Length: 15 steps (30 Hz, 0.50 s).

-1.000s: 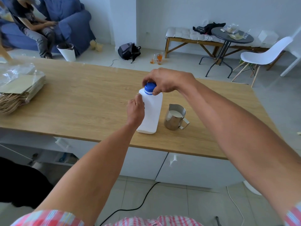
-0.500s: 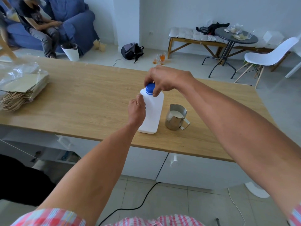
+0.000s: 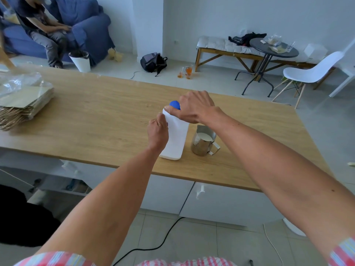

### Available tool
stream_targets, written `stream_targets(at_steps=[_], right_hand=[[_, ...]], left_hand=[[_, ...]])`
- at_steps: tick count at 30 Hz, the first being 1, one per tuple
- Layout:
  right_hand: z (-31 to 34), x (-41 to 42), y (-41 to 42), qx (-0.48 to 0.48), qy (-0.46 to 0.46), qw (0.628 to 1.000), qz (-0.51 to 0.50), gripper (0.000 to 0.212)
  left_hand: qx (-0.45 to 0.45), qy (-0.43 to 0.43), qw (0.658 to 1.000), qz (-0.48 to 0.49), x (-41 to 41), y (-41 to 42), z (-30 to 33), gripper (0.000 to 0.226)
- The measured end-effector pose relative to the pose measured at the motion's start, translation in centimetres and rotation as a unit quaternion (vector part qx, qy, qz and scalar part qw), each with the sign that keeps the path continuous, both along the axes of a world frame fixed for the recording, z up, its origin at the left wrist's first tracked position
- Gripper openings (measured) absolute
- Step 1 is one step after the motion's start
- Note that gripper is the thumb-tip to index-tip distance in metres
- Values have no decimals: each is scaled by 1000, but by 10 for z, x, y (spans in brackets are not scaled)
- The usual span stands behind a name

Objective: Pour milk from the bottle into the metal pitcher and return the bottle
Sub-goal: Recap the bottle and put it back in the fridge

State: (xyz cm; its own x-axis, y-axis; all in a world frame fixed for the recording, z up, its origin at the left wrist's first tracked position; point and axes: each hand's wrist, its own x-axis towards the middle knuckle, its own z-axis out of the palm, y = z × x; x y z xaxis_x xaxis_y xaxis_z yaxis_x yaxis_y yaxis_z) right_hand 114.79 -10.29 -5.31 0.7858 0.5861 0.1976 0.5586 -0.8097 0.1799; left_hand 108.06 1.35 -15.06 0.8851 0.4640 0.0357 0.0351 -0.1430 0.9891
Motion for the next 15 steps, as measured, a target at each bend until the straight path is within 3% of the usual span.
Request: stream_targets(at_steps=[8, 15], right_hand=[[-12, 2, 10, 66, -4, 997, -26, 65], [-17, 0, 18, 104, 6, 992, -71, 59]], left_hand=[[-23, -26, 996, 76, 3, -10, -6, 41], [-30, 0, 986, 161, 14, -21, -10, 41]])
